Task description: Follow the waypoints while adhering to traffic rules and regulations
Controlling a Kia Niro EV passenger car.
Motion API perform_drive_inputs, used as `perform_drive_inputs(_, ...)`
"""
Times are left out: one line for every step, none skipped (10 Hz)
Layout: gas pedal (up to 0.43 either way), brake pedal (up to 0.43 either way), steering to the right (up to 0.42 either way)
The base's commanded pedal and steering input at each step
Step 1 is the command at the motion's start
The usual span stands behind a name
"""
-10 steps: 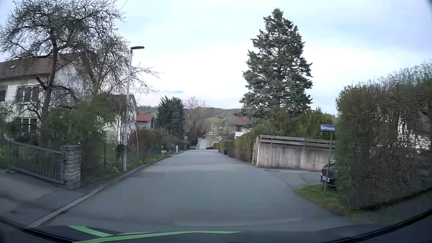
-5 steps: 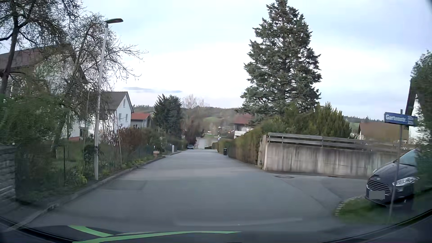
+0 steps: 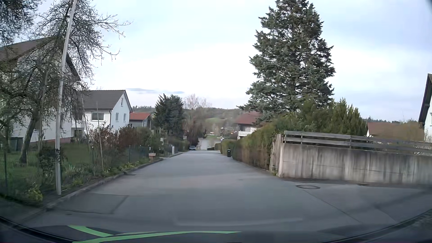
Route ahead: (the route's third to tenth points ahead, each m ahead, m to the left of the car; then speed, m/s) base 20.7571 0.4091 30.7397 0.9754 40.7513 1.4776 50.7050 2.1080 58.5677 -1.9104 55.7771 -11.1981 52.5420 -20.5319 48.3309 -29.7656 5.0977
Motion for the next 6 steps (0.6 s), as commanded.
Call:
perform_drive_inputs(0.000,0.000,-0.026)
perform_drive_inputs(0.000,0.000,-0.027)
perform_drive_inputs(0.000,0.000,-0.028)
perform_drive_inputs(0.000,0.000,-0.031)
perform_drive_inputs(0.000,0.000,-0.032)
perform_drive_inputs(0.000,0.000,-0.032)
